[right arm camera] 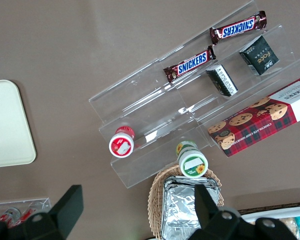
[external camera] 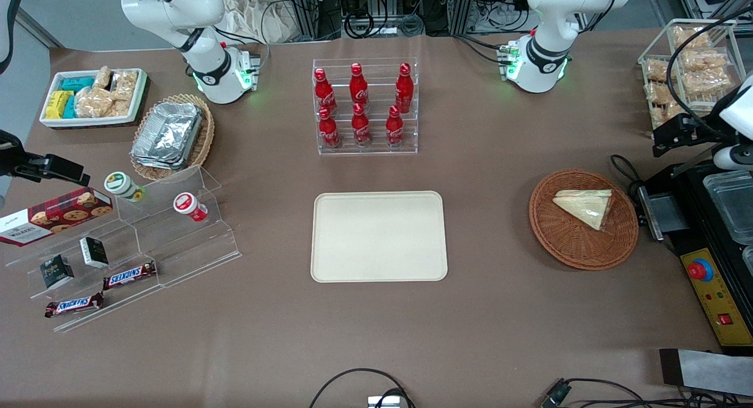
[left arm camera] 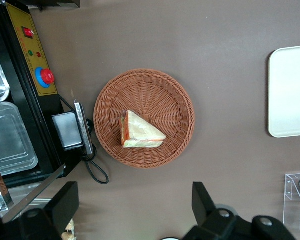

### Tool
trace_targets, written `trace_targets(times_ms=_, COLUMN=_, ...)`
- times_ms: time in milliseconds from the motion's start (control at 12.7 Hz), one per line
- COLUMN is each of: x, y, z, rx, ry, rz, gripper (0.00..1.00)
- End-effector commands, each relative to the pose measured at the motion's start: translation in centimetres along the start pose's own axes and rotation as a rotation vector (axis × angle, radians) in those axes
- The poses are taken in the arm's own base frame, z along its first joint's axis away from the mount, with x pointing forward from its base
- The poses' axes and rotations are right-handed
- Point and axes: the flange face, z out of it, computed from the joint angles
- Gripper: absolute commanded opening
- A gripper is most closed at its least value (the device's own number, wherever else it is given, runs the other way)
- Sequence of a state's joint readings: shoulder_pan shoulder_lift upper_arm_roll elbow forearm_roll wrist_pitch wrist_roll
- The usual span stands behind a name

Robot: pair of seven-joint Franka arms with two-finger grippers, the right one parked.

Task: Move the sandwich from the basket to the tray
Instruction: 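Move the left gripper over the wrapped sandwich in the wicker basket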

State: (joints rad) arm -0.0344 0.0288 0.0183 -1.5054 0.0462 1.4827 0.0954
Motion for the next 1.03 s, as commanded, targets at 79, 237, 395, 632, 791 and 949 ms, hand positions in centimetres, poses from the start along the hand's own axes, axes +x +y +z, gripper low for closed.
trace_targets(times_ms=79, x=0.3, y=0.2, z=0.3, rx=-0.003, ry=-0.003, rz=0.004, gripper=1.00)
trace_targets(times_ms=237, x=0.4, y=-0.1, z=-0.1, rx=-0.007, ry=0.008, rz=-0.004, gripper=1.00)
trace_targets(times_ms=395, x=1.0, y=-0.1, z=0.8, rx=-0.004, ry=-0.008, rz=-0.044, gripper=1.00)
trace_targets(times_ms=632, x=1.9, y=-0.4, z=2.3, rx=-0.001, ry=-0.027, rz=-0.169, gripper=1.00)
trace_targets(times_ms=791, x=3.0, y=-1.0, z=4.3, rx=-0.002, ry=-0.038, rz=-0.221, gripper=1.00)
trace_targets(times_ms=949, x=3.8, y=-1.2, z=7.0, rx=-0.004, ry=-0.033, rz=-0.340, gripper=1.00)
